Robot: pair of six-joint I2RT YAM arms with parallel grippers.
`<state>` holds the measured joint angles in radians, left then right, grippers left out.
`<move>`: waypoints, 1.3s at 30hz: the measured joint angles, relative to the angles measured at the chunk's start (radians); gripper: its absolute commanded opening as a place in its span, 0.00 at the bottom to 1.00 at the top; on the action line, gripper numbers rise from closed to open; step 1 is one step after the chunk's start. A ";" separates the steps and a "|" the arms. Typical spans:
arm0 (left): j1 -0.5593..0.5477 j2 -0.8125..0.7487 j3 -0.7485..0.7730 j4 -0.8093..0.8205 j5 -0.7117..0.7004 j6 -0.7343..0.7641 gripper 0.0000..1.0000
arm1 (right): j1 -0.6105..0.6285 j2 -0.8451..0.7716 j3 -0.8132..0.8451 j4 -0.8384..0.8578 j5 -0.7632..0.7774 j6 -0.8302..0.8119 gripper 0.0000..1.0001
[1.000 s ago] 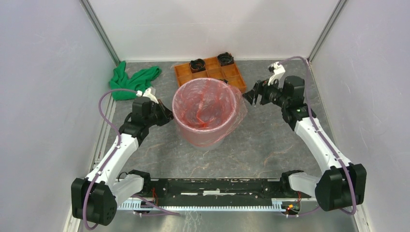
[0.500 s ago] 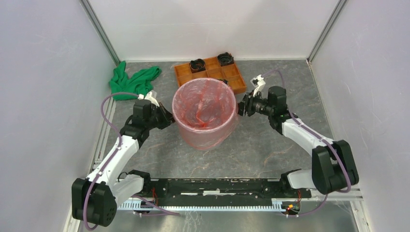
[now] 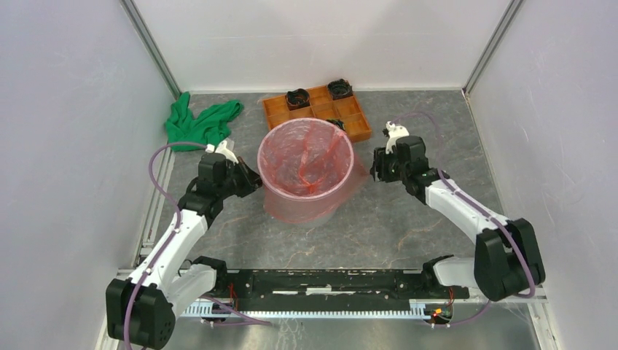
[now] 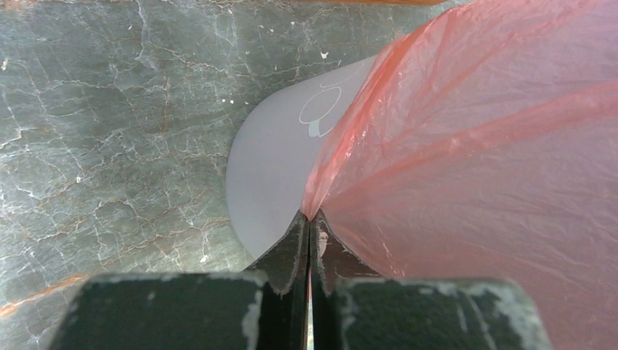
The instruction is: Put the trash bags into the trash bin
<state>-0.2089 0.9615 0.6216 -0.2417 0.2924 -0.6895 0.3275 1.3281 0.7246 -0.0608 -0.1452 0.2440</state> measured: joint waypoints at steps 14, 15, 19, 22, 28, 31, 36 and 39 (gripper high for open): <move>0.000 -0.048 0.000 -0.045 -0.030 0.001 0.02 | 0.168 -0.104 0.583 -0.343 0.210 -0.230 0.90; 0.000 -0.048 0.000 -0.045 -0.030 0.001 0.02 | 0.209 -0.084 0.637 -0.356 0.195 -0.248 0.86; 0.000 -0.057 -0.001 -0.051 -0.031 0.001 0.02 | 0.419 0.090 0.881 -0.463 0.117 -0.341 0.74; 0.000 -0.081 -0.003 -0.054 -0.031 0.001 0.02 | 0.512 0.239 0.961 -0.518 0.124 -0.375 0.65; 0.000 -0.112 -0.008 -0.057 -0.047 0.001 0.02 | 0.594 0.490 0.978 -0.722 0.184 -0.434 0.27; 0.000 -0.119 -0.018 -0.053 -0.052 0.001 0.02 | 0.590 0.523 0.941 -0.773 0.223 -0.457 0.22; 0.000 -0.120 -0.035 -0.051 -0.054 0.001 0.02 | 0.582 0.537 0.930 -0.794 0.232 -0.483 0.19; 0.000 -0.121 -0.039 -0.044 -0.053 0.001 0.02 | 0.582 0.587 0.943 -0.793 0.226 -0.499 0.18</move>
<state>-0.2089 0.8406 0.5827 -0.2859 0.2390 -0.6884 0.9092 1.9148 1.6680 -0.8543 0.0811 -0.2546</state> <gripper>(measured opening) 0.029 0.188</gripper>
